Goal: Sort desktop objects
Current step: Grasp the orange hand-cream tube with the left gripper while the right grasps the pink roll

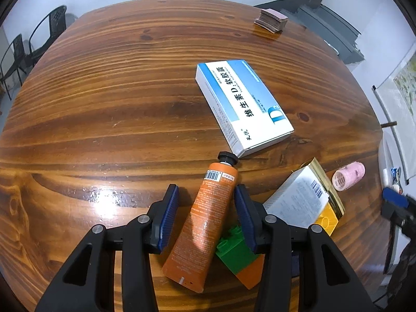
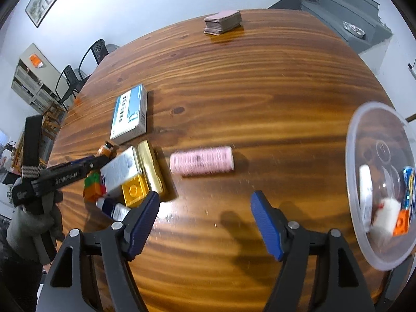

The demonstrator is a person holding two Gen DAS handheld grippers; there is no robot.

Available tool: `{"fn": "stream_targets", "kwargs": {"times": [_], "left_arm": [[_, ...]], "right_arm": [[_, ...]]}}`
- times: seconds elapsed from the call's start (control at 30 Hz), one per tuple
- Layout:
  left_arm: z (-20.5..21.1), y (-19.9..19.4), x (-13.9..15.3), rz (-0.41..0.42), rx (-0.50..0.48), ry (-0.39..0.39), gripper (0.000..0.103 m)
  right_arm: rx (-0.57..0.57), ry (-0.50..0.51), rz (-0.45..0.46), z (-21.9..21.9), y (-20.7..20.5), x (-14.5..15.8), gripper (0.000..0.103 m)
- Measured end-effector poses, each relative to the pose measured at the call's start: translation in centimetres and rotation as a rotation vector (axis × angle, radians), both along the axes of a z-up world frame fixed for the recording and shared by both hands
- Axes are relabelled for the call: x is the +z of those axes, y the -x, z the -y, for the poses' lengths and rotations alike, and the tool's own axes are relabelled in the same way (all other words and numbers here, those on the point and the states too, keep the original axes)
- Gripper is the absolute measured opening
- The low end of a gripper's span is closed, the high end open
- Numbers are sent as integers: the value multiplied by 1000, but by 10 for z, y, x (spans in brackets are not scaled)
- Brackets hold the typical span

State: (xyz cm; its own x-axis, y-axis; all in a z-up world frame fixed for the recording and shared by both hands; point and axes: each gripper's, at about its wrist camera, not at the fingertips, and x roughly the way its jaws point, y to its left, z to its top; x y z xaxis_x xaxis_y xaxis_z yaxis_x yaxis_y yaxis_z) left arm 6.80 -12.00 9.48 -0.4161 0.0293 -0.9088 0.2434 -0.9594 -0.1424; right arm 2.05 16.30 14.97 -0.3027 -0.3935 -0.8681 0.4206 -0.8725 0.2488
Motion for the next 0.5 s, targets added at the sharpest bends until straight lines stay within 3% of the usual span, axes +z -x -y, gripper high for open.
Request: {"fn": "stream_targets", "kwargs": {"times": [0.1, 0.13, 0.17, 0.5], "left_arm": [[-4, -1, -2, -9, -20, 33, 47], [-6, -1, -2, -13, -27, 40, 43], [-7, -1, -1, -16, -37, 46, 33], [-5, -6, 5, -31, -2, 33, 32]], "right_arm": [[-1, -9, -7, 7, 7, -2, 77], [-2, -12, -8, 9, 10, -3, 77], [-1, -14, -12, 11, 12, -3, 77], [102, 56, -48, 28, 42, 1, 77]]}}
